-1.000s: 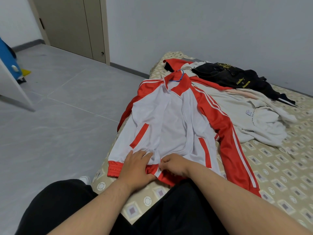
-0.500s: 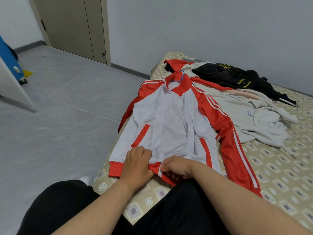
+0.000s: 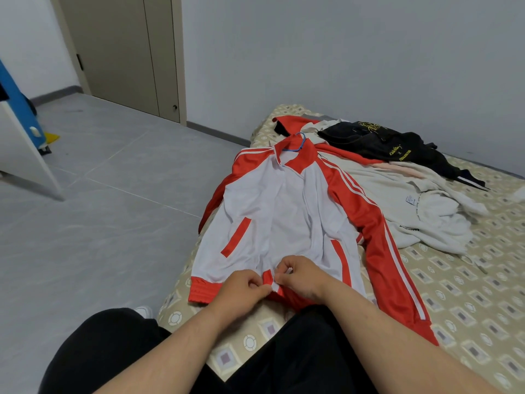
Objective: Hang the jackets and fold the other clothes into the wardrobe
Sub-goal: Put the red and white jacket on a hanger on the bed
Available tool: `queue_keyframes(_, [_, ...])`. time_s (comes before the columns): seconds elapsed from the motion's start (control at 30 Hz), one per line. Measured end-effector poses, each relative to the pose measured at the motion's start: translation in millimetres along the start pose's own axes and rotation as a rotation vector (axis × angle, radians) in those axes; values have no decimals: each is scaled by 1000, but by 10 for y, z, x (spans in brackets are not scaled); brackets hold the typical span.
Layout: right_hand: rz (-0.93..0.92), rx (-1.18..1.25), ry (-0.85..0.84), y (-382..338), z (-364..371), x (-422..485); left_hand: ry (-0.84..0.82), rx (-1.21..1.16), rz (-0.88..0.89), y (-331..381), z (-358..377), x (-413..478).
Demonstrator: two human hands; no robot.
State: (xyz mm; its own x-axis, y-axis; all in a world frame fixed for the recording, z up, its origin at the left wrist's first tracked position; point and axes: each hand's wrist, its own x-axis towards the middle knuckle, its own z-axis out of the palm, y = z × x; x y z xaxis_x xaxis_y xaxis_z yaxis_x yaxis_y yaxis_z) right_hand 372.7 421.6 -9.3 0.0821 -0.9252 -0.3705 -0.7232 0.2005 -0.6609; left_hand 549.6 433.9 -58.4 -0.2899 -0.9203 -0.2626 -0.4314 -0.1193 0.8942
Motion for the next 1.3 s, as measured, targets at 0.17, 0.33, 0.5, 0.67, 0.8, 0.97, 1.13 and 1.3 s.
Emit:
queue_keyframes(0.17, [-32, -80, 127, -28, 17, -27, -40, -91, -53, -16, -17, -31])
queue_keyframes(0.33, [-62, -103, 186, -5, 30, -22, 87, 334, 137, -103, 28, -63])
queue_keyframes(0.5, [-112, -248, 269, 24, 83, 2, 144, 382, 53, -3, 68, -31])
queue_keyframes(0.67, [-115, -202, 219, 24, 91, 25, -140, -492, -343, 159, 72, -99])
queue_keyframes(0.8, [-98, -98, 158, 13, 58, 24, -105, -803, -377, 119, 55, -60])
queue_keyframes(0.97, [-70, 66, 84, 17, 17, 6, -117, -898, -423, 57, 94, -19])
queue_keyframes(1.13, [-68, 27, 54, 28, 37, 8, -59, -950, -438, 69, 135, 12])
queue_keyframes(1.3, [-52, -7, 87, 48, 42, 48, -36, -949, -449, 89, 149, 20])
